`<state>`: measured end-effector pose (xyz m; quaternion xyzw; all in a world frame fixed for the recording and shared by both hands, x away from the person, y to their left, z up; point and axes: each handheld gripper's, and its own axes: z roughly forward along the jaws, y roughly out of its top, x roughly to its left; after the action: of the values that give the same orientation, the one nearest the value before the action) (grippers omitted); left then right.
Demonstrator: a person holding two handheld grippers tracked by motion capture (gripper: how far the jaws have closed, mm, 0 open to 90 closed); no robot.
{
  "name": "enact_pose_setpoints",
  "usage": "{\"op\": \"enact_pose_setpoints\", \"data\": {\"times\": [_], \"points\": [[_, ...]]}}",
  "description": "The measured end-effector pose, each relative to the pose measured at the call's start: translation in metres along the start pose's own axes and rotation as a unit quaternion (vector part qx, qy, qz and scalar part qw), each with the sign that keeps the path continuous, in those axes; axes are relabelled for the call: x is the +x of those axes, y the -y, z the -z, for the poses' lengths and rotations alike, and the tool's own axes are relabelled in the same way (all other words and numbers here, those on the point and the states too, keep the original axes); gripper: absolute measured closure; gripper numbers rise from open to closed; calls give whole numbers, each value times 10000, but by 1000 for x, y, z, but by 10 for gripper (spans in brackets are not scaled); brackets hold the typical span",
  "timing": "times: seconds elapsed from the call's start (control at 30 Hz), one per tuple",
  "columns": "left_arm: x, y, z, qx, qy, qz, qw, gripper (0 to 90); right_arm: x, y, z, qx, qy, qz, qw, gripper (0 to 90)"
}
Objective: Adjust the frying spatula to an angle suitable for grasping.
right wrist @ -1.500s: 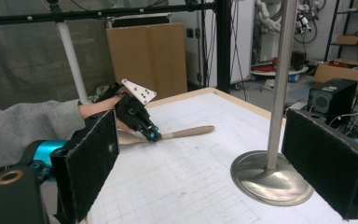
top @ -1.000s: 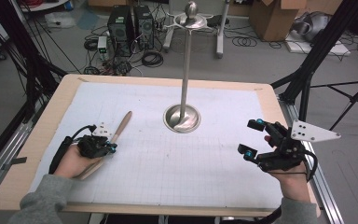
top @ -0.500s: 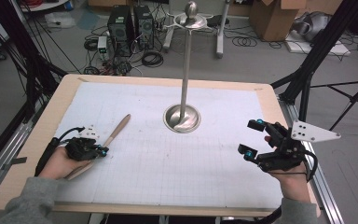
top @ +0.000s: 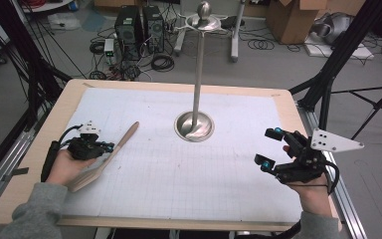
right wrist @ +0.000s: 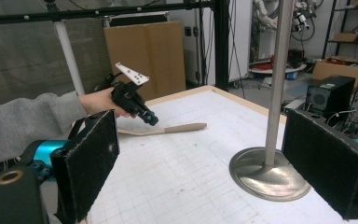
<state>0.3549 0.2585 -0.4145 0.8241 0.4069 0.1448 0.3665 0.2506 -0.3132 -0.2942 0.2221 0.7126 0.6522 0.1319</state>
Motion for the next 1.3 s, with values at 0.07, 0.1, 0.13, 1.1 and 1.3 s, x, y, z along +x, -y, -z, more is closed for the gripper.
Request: {"op": "enact_pose_setpoints", "data": {"times": [0.07,0.1,0.13,1.1,1.3], "points": [[1,-1,-2,-8,-34,40,10000,899,1,0,2,-14,19,8,10000,101],[2,-4,-6,5,-132,59,9999,899,1,0,2,-24,31,6,10000,101],[2,-4,-6,5,-132,59,9999,899,1,0,3,-15,41,7,10000,101],[2,-12,-37,394,-234,-273,9986,899,2,4,9,10,135,-3,9999,101],[-6,-15,-42,334,-93,-533,9980,899,2,4,10,29,137,-16,9999,101]]}}
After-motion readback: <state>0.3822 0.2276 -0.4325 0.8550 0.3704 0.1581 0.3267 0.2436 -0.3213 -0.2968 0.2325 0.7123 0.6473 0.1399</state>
